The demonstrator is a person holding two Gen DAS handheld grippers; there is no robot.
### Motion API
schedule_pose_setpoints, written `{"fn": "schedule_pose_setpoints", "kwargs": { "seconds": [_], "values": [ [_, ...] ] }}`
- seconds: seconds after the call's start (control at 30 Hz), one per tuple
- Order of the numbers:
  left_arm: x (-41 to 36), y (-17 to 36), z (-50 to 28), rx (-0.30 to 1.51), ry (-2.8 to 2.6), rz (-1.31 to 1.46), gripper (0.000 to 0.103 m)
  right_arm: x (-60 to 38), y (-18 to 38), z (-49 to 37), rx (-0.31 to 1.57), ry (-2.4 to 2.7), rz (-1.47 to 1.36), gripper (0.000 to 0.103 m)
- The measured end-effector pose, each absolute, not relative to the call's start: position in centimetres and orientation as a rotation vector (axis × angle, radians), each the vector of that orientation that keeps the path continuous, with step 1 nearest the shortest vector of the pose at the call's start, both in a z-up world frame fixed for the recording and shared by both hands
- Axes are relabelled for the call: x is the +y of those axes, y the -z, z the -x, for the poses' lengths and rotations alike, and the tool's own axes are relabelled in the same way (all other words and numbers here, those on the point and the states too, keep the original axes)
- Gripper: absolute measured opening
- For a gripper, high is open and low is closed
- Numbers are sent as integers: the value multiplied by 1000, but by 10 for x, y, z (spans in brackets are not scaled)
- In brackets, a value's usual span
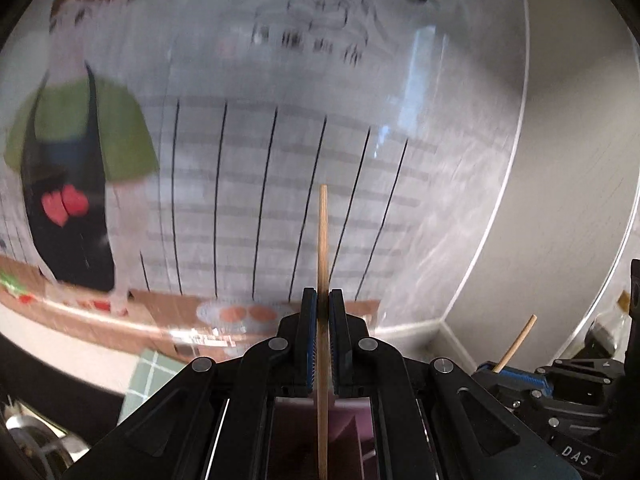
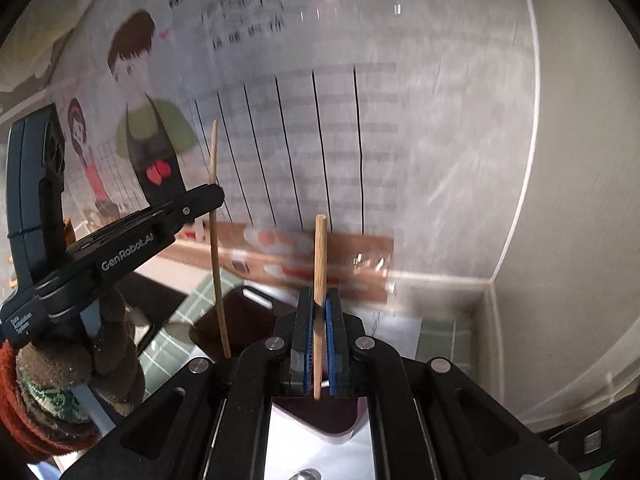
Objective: Organize utensils
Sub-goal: 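Raise both chopsticks upright and drop them into the purple holder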
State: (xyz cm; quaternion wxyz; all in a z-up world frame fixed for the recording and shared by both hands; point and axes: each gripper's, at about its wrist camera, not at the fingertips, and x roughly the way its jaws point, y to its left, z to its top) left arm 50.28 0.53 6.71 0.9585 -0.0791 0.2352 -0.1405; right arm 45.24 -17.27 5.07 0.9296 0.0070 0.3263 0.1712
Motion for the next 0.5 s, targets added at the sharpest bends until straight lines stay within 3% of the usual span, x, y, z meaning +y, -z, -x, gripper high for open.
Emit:
{"fn": "schedule_pose_setpoints", "kwargs": {
  "seconds": [0.13, 0.23, 0.3, 0.43, 0.5],
  "values": [
    [8, -43, -509, 553, 287, 195, 8, -174, -24, -458, 754, -375, -33, 7],
    [13, -30, -511, 619, 291, 229, 20, -174, -11, -461, 801, -387, -48, 13],
    [16, -33, -506, 629, 293, 234, 29, -176, -8, -458, 809, -385, -47, 19],
    [24, -51, -485, 625, 286, 225, 30, -180, -14, -448, 789, -365, -35, 19],
    [28, -60, -469, 625, 270, 208, 37, -183, -18, -436, 776, -354, -17, 23]
  ]
}}
